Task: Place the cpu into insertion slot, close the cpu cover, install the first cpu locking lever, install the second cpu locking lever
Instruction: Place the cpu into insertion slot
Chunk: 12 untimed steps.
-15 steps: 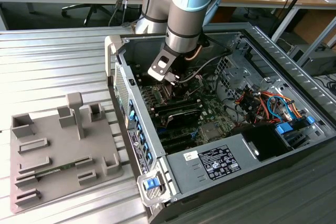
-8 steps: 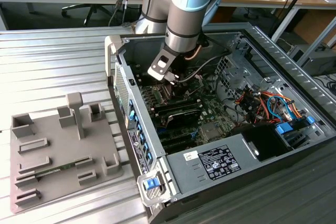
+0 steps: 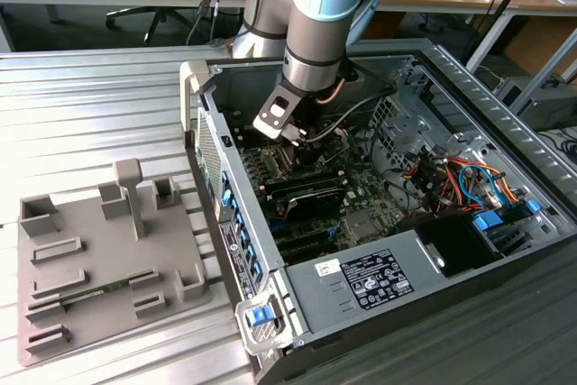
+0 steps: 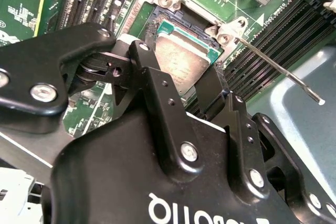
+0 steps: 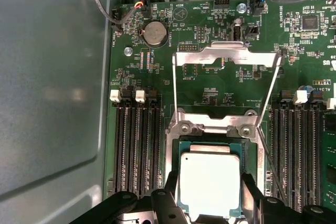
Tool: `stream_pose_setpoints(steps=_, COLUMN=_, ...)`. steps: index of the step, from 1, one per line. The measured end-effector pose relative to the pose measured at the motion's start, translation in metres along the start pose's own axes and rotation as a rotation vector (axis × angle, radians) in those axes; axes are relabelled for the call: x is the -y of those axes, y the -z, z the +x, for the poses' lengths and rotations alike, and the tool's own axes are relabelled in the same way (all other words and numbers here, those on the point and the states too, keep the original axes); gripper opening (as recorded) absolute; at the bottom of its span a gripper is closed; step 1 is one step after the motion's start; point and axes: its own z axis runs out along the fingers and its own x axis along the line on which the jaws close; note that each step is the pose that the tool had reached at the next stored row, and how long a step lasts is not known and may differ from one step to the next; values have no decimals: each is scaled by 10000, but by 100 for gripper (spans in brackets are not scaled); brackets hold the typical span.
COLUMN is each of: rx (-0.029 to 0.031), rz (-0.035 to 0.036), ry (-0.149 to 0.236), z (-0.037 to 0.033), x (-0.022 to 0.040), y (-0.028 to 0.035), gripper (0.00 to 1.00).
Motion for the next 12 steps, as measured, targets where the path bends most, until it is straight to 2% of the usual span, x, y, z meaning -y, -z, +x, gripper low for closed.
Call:
stream_pose_setpoints(steps=3, rx=0, rz=0, ry=-1, z=2, x=-1, y=-5, gripper=55)
stream_pose_setpoints(steps=5, rx=5, rz=2, ry=-1, z=17, x=3, y=-42, gripper=55)
stream_pose_setpoints(steps=7, rx=-2, rz=-1, ry=-1, z=17, x=3, y=-48, gripper=55)
stream_pose_setpoints(steps=10, rx=72, rz=-17, ry=8, z=14, x=0, y=-28, gripper=55)
stream_pose_setpoints(steps=12, rx=90, rz=-19, ry=8, z=15, x=0, y=-20, gripper=55)
